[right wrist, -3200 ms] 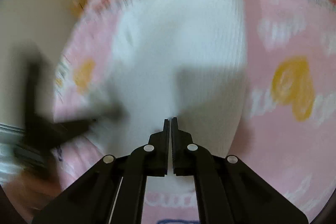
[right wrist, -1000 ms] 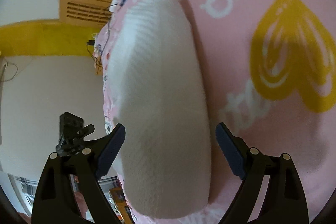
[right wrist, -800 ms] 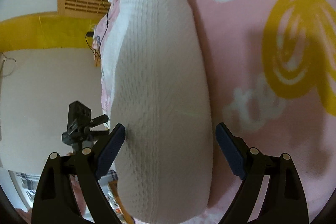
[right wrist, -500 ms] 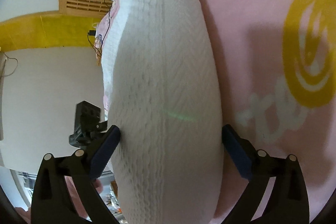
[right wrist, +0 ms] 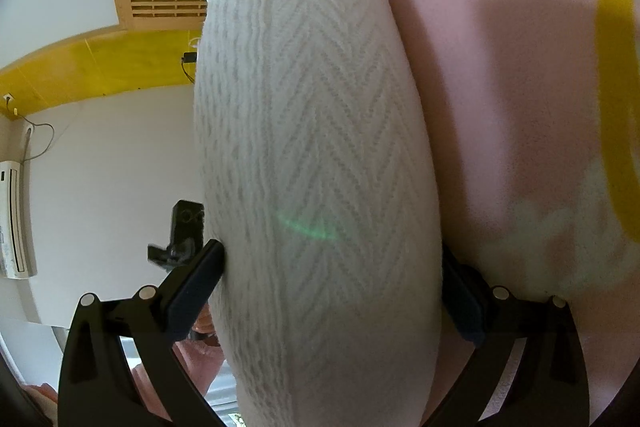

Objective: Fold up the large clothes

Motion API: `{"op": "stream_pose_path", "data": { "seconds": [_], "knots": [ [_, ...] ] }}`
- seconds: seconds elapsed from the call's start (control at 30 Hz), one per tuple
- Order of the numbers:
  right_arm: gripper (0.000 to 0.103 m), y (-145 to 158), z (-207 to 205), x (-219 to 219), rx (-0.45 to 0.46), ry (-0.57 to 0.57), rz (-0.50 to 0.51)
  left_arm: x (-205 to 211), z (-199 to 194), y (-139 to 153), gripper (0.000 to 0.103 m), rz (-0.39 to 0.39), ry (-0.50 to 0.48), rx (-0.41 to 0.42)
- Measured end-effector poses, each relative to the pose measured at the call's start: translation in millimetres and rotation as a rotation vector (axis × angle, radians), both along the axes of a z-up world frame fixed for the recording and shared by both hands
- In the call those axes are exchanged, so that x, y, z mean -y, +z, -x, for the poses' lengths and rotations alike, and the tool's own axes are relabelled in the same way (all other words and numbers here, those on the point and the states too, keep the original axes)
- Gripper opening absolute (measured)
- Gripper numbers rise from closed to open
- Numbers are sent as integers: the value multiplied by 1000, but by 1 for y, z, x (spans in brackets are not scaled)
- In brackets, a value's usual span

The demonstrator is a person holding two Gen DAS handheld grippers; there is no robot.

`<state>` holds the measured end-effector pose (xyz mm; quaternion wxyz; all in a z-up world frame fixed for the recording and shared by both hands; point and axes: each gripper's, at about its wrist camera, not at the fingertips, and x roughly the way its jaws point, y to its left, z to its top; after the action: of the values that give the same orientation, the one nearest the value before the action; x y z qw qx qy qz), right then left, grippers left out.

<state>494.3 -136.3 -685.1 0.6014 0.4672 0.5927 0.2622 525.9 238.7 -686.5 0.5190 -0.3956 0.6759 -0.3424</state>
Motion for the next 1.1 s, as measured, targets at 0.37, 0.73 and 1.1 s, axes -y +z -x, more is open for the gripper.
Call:
{"op": "stream_pose_path", "data": {
  "seconds": [0.37,0.73,1.1],
  "knots": [
    [95,4,22,-5,9,-24,51,67,-4,-13,97,-275,-152,31],
    [64,41,35,-23,-97,-124,28,72,17,15,47,-292,37,-35],
    [60,88,67,-24,-95,-135,-234,76,62,83,47,-75,109,-24]
  ]
}}
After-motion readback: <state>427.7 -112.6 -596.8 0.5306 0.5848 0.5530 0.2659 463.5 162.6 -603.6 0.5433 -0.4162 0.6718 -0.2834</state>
